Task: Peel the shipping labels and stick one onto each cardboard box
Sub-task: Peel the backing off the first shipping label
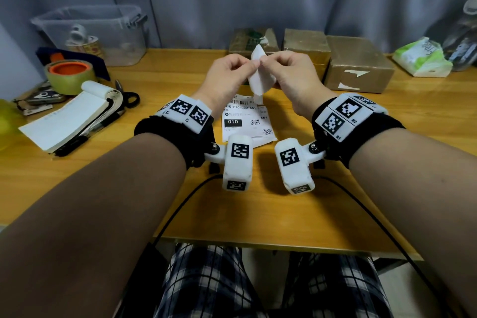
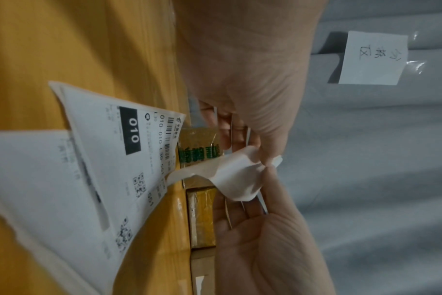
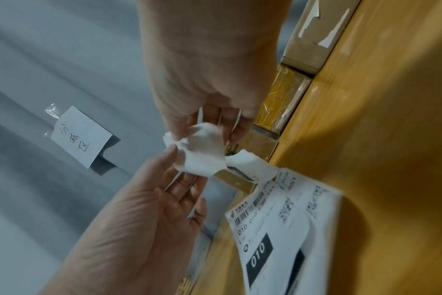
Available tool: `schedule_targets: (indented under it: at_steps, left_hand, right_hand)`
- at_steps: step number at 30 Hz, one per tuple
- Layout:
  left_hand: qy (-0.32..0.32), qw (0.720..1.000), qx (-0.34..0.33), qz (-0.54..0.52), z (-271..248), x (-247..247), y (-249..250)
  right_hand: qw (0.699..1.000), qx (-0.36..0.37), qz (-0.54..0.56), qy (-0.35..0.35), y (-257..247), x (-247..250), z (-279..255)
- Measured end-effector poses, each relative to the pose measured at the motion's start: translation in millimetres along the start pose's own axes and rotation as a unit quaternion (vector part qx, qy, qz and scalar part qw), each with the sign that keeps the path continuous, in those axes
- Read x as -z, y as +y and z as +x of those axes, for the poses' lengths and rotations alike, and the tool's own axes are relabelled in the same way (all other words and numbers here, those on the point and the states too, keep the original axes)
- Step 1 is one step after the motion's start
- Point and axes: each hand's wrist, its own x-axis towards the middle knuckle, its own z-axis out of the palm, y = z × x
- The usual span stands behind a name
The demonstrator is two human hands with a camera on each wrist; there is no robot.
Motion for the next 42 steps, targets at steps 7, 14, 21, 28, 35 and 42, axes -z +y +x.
schedule_targets:
  at_steps: [7, 14, 21, 28, 35, 42]
  left_hand:
    - [0.032, 0.999, -0.011, 0.015, 10.4, 0.2, 8.9]
    - [0.074, 0.995, 0.042, 0.057, 17.3, -1.3, -0.4]
    - [0.094, 0.984, 0.070, 0.132, 17.4, 1.7, -9.3]
    - [0.101, 0.972, 0.086, 0.195, 17.8, 5.3, -7.2]
    - [0.148, 0.964, 0.115, 0.186, 18.6, 5.3, -2.9]
    - [0.199, 0.960, 0.090, 0.175, 16.5, 3.6, 0.7]
  right_hand:
    - [1.000, 0.009, -0.025, -0.002, -7.4, -0.7, 1.5]
    - [0.998, -0.016, -0.036, 0.057, -8.1, -2.0, 9.3]
    - [0.997, -0.033, -0.008, 0.076, -4.1, -3.1, 9.5]
    - [0.995, -0.038, 0.003, 0.094, -2.4, -3.5, 8.6]
    - [0.994, -0.036, 0.006, 0.103, -4.4, -0.4, 7.2]
    - [0.991, -0.041, 0.041, 0.120, -6.2, 1.9, 7.2]
